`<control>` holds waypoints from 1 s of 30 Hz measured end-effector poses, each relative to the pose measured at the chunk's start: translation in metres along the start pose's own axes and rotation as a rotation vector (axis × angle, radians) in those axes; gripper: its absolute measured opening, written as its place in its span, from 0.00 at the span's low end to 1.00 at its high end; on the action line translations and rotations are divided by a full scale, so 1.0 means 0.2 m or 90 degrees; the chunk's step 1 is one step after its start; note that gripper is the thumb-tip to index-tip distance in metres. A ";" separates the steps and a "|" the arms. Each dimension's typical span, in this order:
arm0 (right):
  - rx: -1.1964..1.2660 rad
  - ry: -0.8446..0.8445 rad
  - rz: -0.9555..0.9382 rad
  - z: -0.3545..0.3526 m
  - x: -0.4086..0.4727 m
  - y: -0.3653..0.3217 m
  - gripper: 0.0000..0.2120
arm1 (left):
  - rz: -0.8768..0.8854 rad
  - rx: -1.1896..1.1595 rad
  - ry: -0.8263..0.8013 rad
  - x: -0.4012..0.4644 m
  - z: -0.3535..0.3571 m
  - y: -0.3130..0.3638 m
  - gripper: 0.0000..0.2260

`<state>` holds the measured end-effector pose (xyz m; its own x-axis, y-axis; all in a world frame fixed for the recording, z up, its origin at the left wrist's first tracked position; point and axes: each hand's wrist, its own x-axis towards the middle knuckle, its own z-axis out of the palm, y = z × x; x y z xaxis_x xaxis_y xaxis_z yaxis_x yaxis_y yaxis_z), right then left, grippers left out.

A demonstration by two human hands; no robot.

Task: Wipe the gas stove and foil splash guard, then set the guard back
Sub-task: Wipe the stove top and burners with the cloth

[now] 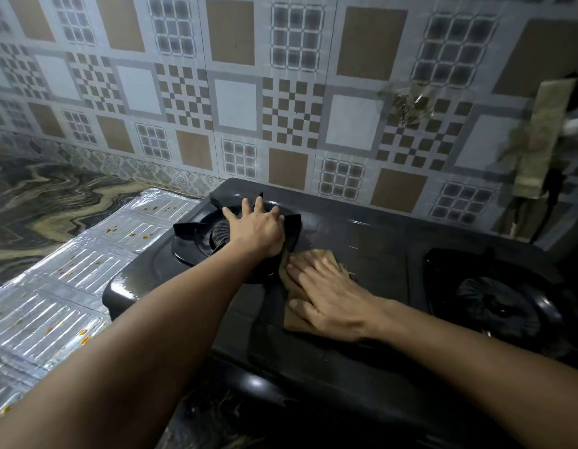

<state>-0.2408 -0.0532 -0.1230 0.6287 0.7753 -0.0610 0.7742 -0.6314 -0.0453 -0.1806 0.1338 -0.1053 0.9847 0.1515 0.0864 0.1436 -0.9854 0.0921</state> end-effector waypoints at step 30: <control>-0.015 0.015 0.077 0.06 0.35 -0.89 0.33 | -0.321 -0.814 -0.209 -0.62 -0.12 -1.22 0.24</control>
<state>-0.3346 0.1134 -0.1317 0.7190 0.6938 -0.0410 0.6939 -0.7199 -0.0148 -0.3400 0.3579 -0.1139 0.8588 0.2621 -0.4401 0.4687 -0.0553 0.8816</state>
